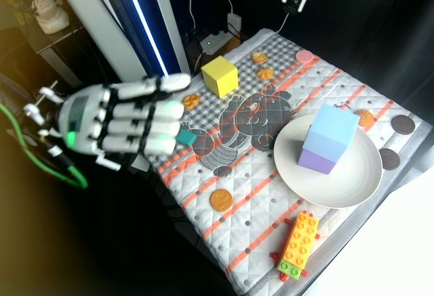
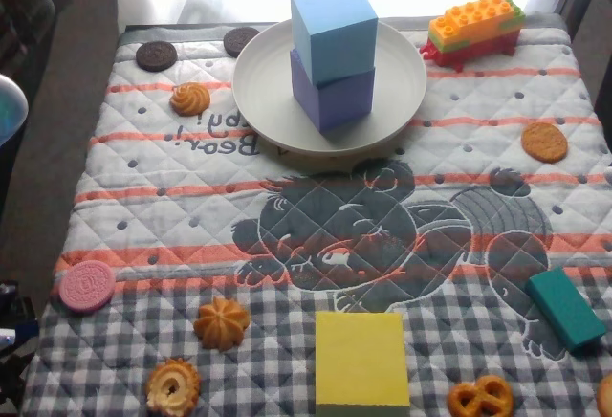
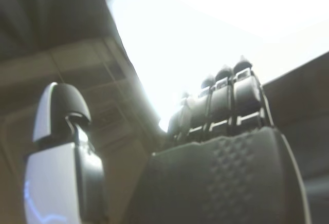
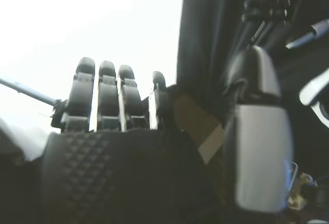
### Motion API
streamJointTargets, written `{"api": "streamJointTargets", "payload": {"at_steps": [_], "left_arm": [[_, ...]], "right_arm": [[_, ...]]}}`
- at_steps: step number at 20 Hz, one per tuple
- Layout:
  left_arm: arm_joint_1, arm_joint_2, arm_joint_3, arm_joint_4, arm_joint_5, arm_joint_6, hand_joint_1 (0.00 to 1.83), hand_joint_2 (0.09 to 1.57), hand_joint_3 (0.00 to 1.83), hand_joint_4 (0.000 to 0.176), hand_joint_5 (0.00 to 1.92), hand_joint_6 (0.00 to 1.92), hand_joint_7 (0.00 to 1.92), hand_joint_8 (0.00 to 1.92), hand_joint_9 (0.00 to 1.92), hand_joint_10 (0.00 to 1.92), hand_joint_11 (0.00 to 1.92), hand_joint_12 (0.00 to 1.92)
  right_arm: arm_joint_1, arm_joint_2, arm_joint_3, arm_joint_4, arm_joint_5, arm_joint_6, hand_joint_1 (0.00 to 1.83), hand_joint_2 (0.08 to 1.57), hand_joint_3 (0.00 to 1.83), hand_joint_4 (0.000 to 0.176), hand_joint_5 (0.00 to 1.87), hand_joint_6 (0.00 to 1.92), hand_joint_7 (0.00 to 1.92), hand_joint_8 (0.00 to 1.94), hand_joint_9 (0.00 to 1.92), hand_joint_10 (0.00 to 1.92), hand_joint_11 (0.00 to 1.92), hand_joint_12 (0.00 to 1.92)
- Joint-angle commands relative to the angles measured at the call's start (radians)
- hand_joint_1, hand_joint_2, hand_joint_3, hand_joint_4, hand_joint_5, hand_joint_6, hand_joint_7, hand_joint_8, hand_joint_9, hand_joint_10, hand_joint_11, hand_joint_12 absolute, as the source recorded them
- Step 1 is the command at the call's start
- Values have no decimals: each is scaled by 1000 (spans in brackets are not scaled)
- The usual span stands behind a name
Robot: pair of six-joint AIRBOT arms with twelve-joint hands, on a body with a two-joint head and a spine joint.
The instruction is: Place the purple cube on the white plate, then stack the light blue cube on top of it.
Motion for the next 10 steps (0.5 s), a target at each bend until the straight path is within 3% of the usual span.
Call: {"api": "streamJointTargets", "payload": {"at_steps": [1,2,3,4,5,6,7,8,9,10], "left_arm": [[-8,3,10,-15,-130,-25,443,1063,20,151,0,0,0,0,0,0,7,5],[-29,5,16,0,-130,-29,349,1114,29,155,0,0,0,0,0,0,1,0],[-56,5,20,27,-130,-29,142,1202,19,125,52,5,0,0,0,0,0,0],[-72,6,21,47,-130,-29,28,1335,21,166,10,0,0,0,0,0,0,0],[-92,6,22,76,-130,-18,65,1399,28,174,159,57,12,3,0,0,0,0],[-120,5,22,101,-130,-12,311,1334,0,149,330,112,114,32,0,0,0,0],[-133,5,22,106,-131,-14,259,1431,25,140,211,55,196,47,34,13,0,0],[-150,7,22,110,-131,-24,51,1394,6,128,127,17,38,9,6,2,0,0],[-170,7,22,116,-131,-43,329,1351,27,70,169,16,69,17,102,18,0,341],[-173,6,22,117,-131,-63,787,1373,18,0,441,1329,192,31,448,130,337,784]], "right_arm": [[23,8,6,-6,131,4,479,1115,21,64,9,0,0,0,0,0,3,1],[70,9,5,-54,131,-1,549,1042,0,91,2,0,0,0,0,0,88,42],[99,12,4,-84,131,-11,223,1127,27,130,30,10,0,0,0,0,17,8],[111,12,4,-101,131,-24,271,1117,16,139,29,7,0,0,0,0,3,1],[122,9,7,-109,131,-23,53,1023,0,169,5,1,0,0,0,0,0,0],[131,10,9,-109,131,-14,66,1082,0,166,0,0,0,0,0,0,0,0],[140,16,6,-111,132,0,351,1121,10,117,26,9,0,0,0,0,0,0],[156,35,-5,-118,132,10,315,1119,7,150,34,9,0,0,0,0,0,0],[176,75,-33,-123,132,12,68,1171,26,132,65,16,0,0,0,0,0,0],[185,92,-44,-122,132,18,39,1184,11,35,115,10,0,0,0,0,0,0]]}}
